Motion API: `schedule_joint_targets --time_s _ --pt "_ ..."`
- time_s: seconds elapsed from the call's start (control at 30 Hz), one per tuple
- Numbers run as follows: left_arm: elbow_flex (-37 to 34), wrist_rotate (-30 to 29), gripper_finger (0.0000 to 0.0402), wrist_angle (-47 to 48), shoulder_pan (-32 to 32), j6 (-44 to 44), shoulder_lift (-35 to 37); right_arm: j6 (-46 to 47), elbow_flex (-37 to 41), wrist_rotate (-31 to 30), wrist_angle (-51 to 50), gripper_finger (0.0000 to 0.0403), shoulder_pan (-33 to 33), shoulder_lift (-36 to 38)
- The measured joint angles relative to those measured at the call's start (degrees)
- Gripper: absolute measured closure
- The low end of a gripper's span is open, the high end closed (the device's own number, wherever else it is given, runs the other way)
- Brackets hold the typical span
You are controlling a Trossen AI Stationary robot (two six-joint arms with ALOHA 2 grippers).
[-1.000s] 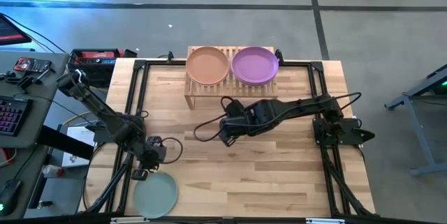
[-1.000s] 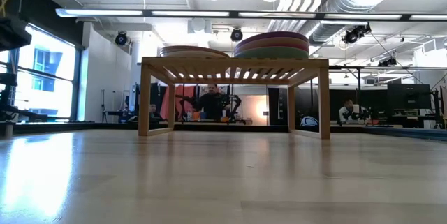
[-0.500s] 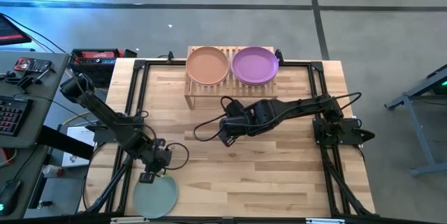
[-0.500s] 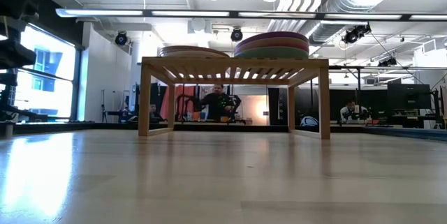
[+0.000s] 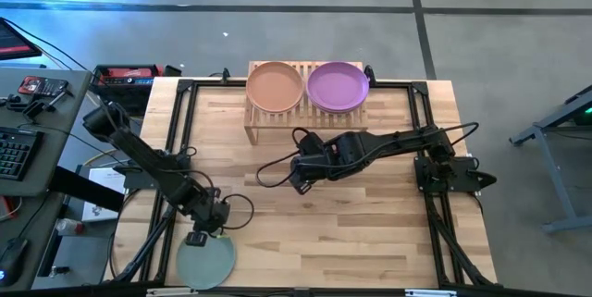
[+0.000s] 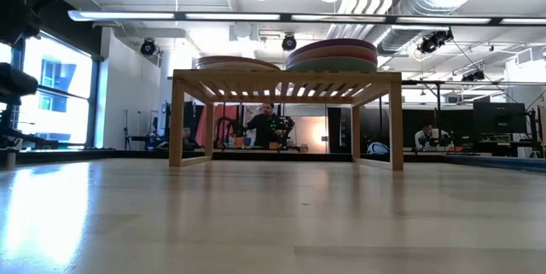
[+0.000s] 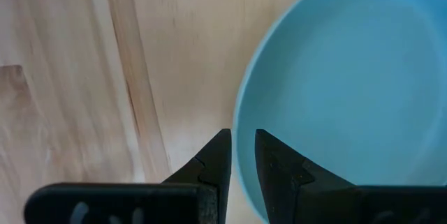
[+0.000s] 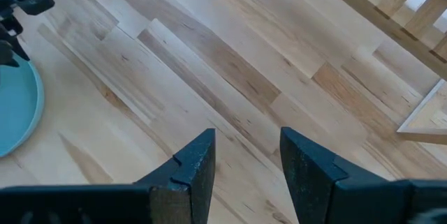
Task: Place and stack plates onto a shelf
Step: Stack the blue plate on top of the orange plate on the shelf
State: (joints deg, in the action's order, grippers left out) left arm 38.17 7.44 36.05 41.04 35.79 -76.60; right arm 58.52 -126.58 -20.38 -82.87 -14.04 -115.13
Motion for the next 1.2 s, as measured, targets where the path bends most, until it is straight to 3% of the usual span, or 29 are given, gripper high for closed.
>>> schedule_joint_targets --time_s 0.9,1.2 --pt "0.02 -0.09 0.0348 -1.74 0.0 -0.02 -0.61 0.0 -0.02 -0.02 0.0 0.0265 0.0 0.0" --pt "0.04 -0.47 0.0348 -3.04 -0.02 0.77 -5.09 0.0 -0.02 -0.04 0.81 0.0265 0.0 0.0"
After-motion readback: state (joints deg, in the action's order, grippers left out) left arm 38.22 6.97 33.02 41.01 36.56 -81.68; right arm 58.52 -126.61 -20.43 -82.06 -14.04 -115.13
